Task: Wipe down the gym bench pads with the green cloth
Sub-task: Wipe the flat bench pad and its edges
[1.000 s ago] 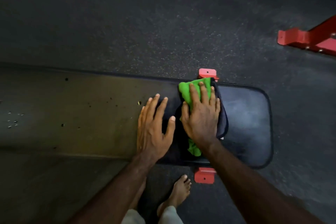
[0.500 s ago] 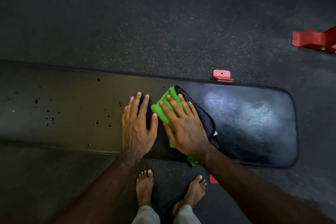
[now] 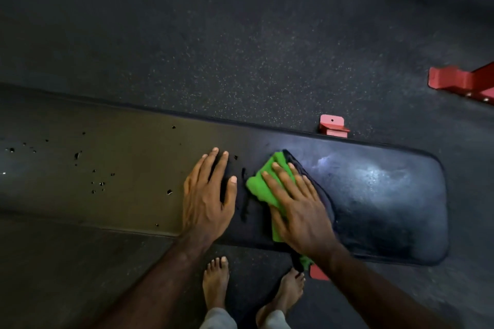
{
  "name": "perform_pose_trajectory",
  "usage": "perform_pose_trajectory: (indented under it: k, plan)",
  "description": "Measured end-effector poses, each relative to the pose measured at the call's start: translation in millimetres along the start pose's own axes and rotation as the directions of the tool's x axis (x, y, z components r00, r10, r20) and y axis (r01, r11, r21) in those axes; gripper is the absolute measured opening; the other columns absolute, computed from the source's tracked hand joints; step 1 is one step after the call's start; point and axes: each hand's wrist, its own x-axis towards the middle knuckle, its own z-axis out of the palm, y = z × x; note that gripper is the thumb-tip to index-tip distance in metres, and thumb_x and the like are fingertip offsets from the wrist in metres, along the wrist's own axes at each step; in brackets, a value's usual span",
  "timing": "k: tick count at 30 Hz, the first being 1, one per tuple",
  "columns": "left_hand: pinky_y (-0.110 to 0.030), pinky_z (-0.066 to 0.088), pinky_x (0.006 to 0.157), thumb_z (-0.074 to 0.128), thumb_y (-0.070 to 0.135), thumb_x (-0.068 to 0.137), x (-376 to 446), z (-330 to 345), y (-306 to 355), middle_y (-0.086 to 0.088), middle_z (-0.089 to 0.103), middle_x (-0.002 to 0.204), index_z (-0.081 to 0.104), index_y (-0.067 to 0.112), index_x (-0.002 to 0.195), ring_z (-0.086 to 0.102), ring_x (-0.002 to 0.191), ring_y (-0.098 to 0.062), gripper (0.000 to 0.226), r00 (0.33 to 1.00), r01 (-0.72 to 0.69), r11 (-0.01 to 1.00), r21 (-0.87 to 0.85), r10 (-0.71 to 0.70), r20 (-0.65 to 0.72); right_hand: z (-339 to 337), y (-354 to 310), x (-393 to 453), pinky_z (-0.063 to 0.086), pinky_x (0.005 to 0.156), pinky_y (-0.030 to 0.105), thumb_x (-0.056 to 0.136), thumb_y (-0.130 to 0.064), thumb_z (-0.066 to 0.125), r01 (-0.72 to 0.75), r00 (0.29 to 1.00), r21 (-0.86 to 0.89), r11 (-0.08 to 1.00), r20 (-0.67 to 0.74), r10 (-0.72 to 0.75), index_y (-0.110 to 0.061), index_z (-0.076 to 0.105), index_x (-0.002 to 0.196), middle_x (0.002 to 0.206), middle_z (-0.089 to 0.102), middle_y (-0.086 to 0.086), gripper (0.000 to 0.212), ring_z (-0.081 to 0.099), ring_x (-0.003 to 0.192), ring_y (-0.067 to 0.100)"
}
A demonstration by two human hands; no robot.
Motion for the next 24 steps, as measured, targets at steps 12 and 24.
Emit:
perform_pose_trajectory:
  k: [12,24]
  plan:
    - [-0.043,0.027,0.116,0.039,0.04,0.104,3.3,-2.3,-17.9,0.0,0.026,0.17,0.044,0.024,0.155,0.025,0.155,-0.021,0.054,0.997,-0.083,0.988,0.126,0.082,0.017,-10.8,-60.8,93.9,0.016,0.127,0.057,0.095,-0.048,0.039,-0.119,0.99,0.047,0.992,-0.075,0.123,-0.033,0.029,0.162,0.171,0.024,0.004,0.069,0.014,0.158,0.033]
    - [-0.043,0.03,0.114,0.043,0.042,0.101,0.9,2.2,-16.9,0.004,0.022,0.171,0.037,0.029,0.159,0.023,0.156,-0.019,0.06,0.998,-0.062,0.986,0.157,0.055,0.044,-18.7,-61.0,123.2,0.026,0.121,0.059,0.088,-0.047,0.042,-0.379,0.9,0.132,0.916,-0.178,0.398,-0.027,0.05,0.146,0.157,0.045,0.009,0.061,0.038,0.144,0.037]
